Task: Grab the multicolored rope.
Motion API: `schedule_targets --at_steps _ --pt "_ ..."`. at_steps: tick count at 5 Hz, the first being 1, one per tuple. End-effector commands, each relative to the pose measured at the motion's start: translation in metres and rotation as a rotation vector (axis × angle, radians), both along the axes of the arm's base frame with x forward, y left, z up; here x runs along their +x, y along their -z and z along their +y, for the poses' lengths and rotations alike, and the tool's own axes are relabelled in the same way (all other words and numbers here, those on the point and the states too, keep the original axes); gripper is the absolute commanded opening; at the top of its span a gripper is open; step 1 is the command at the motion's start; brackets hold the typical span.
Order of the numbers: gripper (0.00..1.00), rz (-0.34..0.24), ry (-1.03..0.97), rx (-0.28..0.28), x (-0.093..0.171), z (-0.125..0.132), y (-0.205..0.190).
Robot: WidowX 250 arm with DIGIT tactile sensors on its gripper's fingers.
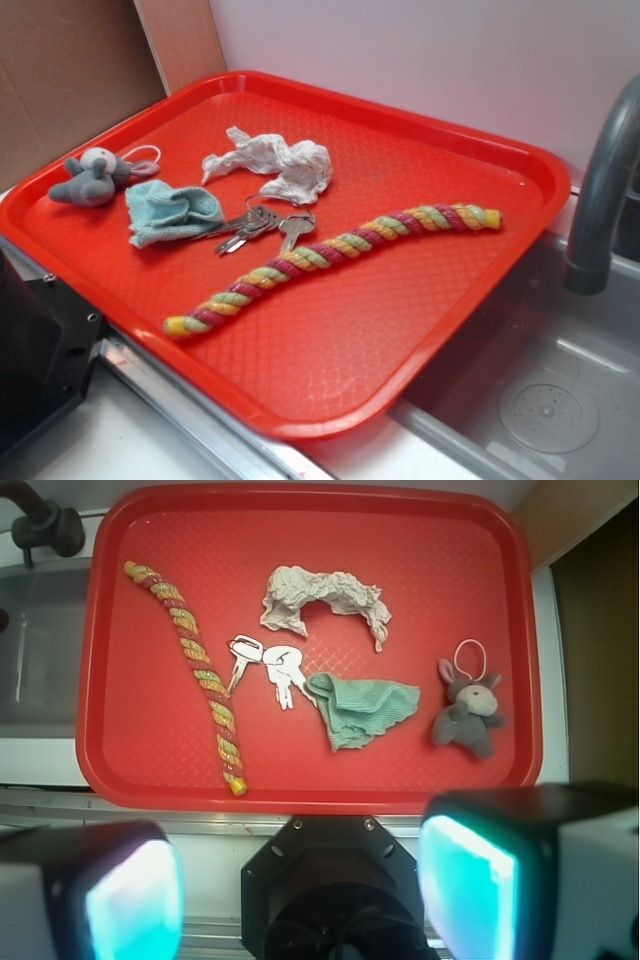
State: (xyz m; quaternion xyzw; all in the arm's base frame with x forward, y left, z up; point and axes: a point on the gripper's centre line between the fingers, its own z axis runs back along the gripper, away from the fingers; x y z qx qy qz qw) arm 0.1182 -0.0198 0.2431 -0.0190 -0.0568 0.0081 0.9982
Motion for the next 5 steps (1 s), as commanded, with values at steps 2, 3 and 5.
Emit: schedule_targets --at_steps 2,3,5 --pt "1.0 -0.027 0.04 -0.012 0.016 -0.004 0.005" --pt "1.0 -0.053 0.029 0.034 0.041 -0.019 0.014" --pt "1.0 -0.143 0.091 0.047 0.084 -0.066 0.043"
